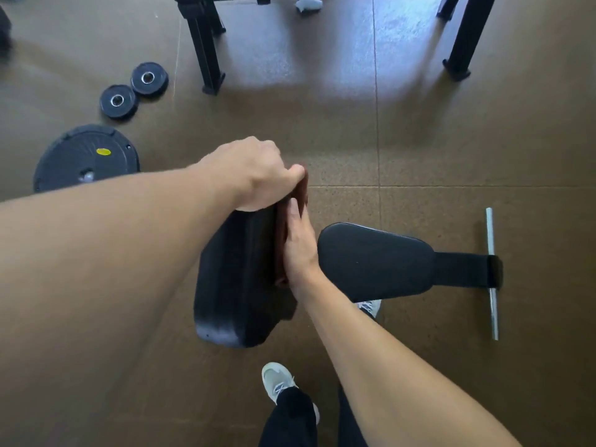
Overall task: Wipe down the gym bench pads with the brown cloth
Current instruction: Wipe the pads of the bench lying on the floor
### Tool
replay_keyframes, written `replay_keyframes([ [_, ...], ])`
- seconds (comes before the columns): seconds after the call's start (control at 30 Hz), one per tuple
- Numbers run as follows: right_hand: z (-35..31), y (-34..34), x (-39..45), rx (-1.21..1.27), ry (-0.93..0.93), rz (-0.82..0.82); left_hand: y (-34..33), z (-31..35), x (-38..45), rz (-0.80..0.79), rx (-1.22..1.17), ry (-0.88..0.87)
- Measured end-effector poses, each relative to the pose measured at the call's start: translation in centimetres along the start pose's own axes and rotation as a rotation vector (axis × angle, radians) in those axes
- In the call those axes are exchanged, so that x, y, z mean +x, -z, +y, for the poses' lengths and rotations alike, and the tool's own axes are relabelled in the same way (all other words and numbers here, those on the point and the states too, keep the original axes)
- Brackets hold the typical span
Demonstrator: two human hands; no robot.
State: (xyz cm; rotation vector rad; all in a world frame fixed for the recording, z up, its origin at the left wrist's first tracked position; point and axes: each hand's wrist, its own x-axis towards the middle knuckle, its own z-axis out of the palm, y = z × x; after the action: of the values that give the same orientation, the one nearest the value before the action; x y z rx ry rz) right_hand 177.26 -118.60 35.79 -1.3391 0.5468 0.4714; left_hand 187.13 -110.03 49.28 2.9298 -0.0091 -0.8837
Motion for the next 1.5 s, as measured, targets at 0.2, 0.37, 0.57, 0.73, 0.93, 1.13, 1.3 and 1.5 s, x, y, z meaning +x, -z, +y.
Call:
replay_keyframes([
  [0.2,2.5,0.7,11.1,0.023,-0.430,0.181,-0.2,0.0,1.0,0.035,-0.087,0.034],
  [0.37,3.5,1.3,13.7,0.092,-0.717,0.273,-0.4,-0.1,1.2,0.085,-0.127,0.021],
  [0.57,-2.0,0.6,7.8,-0.047,-0.481,0.110,0.0,0.1,1.0,0.134,-0.141,-0.026],
  [0.73,-1.2,0.4,12.3,-0.020,-0.588,0.073,0.0,0.2,1.0,0.120,-0.126,-0.010],
  [0.93,4.8,3.0,17.4,-0.003,-0.839,0.186,-0.1,0.0,1.1,0.081,-0.129,0.012],
  [1.13,4.7,3.6,10.0,0.083,-0.741,0.200,0.0,-0.1,1.2,0.097,-0.152,0.026],
  [1.3,0.9,3.1,-1.3,0.230,-0.518,0.180,-0.2,-0.3,1.3,0.116,-0.171,0.039],
  [1.5,-2.1,1.4,-13.3,0.117,0.065,-0.106,0.3,0.1,0.7,0.164,-0.185,-0.017],
])
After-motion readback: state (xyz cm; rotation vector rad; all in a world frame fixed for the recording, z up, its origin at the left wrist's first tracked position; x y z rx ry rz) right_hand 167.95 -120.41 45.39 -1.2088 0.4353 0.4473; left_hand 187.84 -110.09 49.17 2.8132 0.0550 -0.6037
